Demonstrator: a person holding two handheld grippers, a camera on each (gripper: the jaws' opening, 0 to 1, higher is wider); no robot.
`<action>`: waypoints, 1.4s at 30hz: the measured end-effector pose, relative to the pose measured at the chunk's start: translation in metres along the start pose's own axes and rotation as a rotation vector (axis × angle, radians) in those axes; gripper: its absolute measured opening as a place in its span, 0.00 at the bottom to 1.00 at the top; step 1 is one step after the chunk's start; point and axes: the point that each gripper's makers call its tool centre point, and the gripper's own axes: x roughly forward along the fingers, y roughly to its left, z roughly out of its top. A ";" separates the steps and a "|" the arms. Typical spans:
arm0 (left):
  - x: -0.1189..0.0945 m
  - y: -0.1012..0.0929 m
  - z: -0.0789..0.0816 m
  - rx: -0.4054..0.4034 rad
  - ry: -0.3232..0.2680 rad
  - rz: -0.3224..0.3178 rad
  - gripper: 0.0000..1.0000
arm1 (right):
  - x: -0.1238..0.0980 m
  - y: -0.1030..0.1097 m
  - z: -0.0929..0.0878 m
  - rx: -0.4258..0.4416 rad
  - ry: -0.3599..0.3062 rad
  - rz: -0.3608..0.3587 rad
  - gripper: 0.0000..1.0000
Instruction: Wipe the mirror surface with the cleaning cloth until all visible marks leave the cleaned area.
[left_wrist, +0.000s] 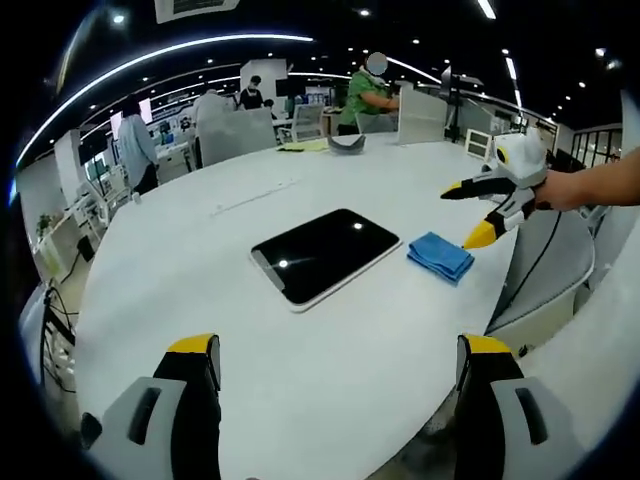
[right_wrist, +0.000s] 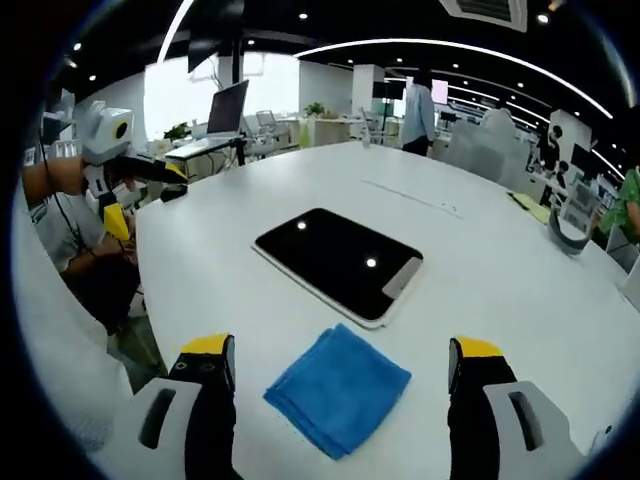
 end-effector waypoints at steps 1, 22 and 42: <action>-0.001 -0.002 0.005 -0.011 -0.019 0.009 0.99 | -0.003 0.000 0.005 0.010 -0.027 -0.003 0.91; 0.000 0.003 -0.007 -0.137 -0.041 0.121 0.99 | -0.006 -0.008 0.000 0.030 -0.083 0.021 1.00; 0.006 -0.008 -0.016 -0.220 -0.075 0.143 0.99 | -0.003 -0.004 0.006 0.024 -0.103 0.058 0.99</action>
